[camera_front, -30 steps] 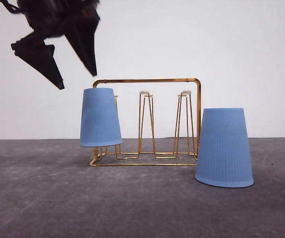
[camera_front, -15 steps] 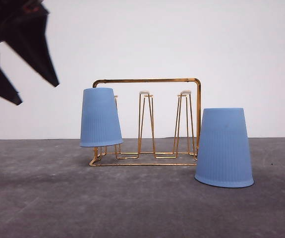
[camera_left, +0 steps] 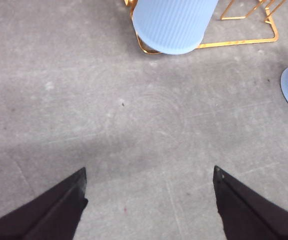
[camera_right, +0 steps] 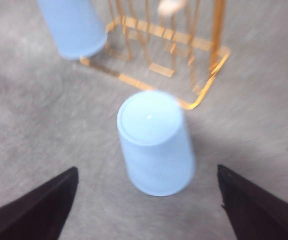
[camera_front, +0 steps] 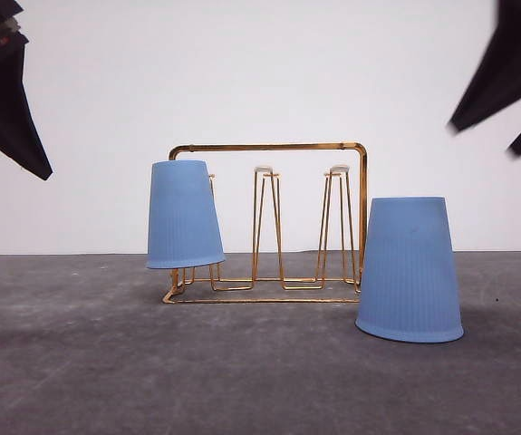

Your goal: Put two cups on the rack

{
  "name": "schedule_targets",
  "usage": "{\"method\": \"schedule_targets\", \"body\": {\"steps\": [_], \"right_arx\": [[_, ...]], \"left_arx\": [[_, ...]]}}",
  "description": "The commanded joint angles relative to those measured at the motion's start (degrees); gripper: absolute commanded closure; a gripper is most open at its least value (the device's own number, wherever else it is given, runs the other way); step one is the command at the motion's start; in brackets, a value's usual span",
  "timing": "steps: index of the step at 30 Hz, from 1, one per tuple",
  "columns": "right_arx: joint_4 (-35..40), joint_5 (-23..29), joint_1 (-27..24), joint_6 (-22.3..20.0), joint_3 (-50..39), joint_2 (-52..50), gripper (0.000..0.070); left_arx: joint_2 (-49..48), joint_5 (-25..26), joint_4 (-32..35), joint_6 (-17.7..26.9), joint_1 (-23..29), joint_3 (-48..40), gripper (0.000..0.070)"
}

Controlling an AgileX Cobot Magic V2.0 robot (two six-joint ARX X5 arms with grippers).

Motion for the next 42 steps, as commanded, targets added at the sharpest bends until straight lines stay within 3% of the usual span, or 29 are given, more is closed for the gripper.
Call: {"method": "schedule_targets", "body": {"steps": [1,5,14,17,20,26,32,37,42], "right_arx": [[2.2,0.1,1.2,2.0,0.4,4.2,0.0113],[7.0,2.3,3.1,2.2,0.4,12.7,0.0067],[18.4,3.5,4.4,3.1,0.4,25.6,0.0070],[20.7,4.8,4.4,3.1,0.5,27.7,0.0143],[20.4,5.9,4.4,3.1,0.5,27.8,0.0286],[4.2,5.8,4.4,3.5,6.0,24.9,0.0308],[-14.7,6.0,4.4,3.0,19.5,24.2,0.0307],[-16.9,6.0,4.8,3.0,29.6,24.2,0.0307],[-11.8,6.0,4.9,2.9,35.8,24.5,0.0307]], "left_arx": [[0.4,0.0,0.5,-0.2,-0.2,0.2,0.0242],[0.4,0.0,0.5,-0.2,-0.2,0.2,0.0242],[0.4,0.0,0.5,-0.2,-0.2,0.2,0.0242],[0.4,0.0,0.5,-0.2,-0.2,0.2,0.0242],[0.4,0.0,0.5,-0.2,-0.2,0.2,0.0242],[0.4,-0.1,0.5,-0.2,-0.2,0.2,0.0242],[0.4,-0.1,0.5,-0.2,-0.2,0.2,0.0242],[0.4,-0.1,0.5,-0.2,-0.2,0.2,0.0242],[0.4,-0.1,0.5,-0.2,-0.2,0.2,0.0242]]}}
